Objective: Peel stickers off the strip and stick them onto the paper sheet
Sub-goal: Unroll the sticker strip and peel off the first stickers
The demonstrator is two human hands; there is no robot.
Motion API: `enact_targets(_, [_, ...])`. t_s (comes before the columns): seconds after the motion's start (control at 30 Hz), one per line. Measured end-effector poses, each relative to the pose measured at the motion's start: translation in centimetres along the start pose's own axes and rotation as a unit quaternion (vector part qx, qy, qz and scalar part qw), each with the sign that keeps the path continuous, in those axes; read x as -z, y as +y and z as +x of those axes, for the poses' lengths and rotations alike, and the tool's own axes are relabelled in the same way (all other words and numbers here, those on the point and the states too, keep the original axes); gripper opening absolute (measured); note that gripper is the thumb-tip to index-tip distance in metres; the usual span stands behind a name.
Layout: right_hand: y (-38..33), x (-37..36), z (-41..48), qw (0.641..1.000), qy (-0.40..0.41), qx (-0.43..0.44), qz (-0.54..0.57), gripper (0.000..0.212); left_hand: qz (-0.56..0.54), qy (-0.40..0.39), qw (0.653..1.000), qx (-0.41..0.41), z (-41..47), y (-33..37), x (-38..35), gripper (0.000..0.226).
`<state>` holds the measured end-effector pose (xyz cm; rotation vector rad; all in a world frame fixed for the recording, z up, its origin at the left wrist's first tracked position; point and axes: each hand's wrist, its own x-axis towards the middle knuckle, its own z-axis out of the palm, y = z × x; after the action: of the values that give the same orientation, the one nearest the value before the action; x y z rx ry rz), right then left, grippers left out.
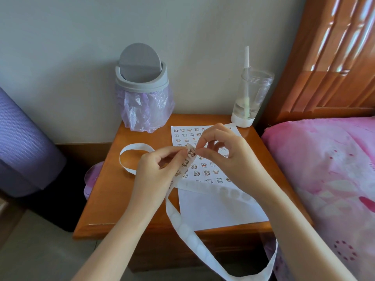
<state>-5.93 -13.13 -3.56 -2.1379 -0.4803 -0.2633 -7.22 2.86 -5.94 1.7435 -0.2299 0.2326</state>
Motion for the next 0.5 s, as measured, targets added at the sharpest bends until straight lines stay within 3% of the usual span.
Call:
enact_targets(0.17, [0.25,0.01,0.1,1.0,0.003,0.01,-0.003,0.011,0.002,-0.012,1.0,-0.002,-0.04,-0.05,-0.12,0.006])
enact_targets(0.5, [0.62,-0.05,-0.12,0.996,0.035,0.073,-0.023,0.009,-0.027,-0.022,0.999,0.021,-0.01,-0.23,-0.19,0.016])
